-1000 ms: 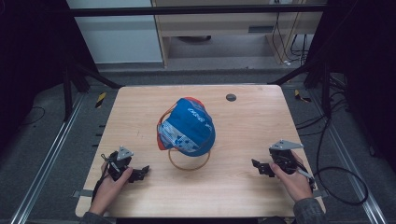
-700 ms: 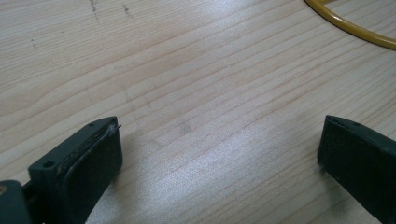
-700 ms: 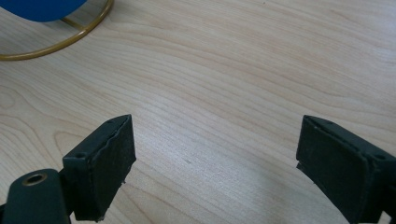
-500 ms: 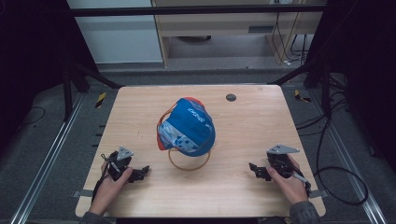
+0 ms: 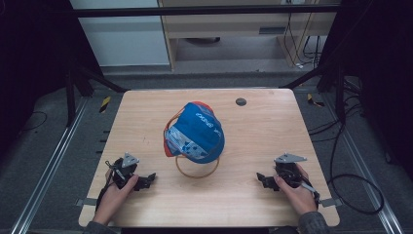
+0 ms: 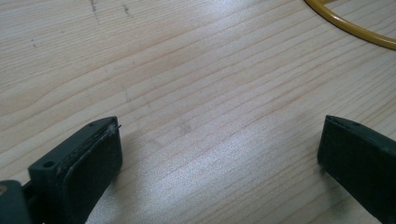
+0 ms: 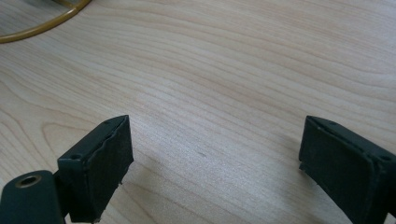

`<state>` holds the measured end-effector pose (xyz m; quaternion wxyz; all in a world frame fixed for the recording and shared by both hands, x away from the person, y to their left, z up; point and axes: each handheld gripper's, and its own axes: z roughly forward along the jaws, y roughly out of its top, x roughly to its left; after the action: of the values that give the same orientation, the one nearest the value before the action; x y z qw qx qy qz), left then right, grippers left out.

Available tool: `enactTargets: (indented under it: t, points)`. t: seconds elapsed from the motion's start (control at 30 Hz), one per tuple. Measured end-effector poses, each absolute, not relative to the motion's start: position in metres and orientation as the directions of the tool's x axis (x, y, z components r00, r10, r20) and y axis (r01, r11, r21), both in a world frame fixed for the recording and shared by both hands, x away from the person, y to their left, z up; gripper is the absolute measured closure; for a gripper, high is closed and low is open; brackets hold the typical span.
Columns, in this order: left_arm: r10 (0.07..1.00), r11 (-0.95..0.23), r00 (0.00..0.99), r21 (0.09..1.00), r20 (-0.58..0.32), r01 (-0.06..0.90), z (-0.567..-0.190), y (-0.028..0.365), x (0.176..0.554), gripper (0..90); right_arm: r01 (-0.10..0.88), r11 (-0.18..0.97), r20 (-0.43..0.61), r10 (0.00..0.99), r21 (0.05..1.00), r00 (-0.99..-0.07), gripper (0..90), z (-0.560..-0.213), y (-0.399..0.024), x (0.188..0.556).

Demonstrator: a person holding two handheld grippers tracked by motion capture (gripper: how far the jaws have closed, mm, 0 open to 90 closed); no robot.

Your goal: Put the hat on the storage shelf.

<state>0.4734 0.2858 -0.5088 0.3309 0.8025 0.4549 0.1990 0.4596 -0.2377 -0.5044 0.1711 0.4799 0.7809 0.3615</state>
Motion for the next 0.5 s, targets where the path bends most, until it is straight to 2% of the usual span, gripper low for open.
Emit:
enactTargets:
  t: [0.2, 0.33, 0.5]
  points:
    - [0.862, -0.367, 0.507, 0.712, 0.019, 0.598, -0.509, 0.286, 0.473, 0.0, 0.622, 0.266, 0.077, 0.881, 0.737, -0.468, 8.3, -0.509, -0.233, 0.458]
    - [0.861, -0.370, 0.508, 0.712, 0.022, 0.597, -0.509, 0.286, 0.474, 0.0, 0.601, 0.316, -0.001, 0.886, 0.734, -0.464, 6.3, -0.512, -0.225, 0.456]
    - [0.862, -0.369, 0.507, 0.712, 0.022, 0.597, -0.509, 0.286, 0.473, 0.0, 0.603, 0.313, -0.002, 0.888, 0.734, -0.460, 5.9, -0.513, -0.223, 0.456]
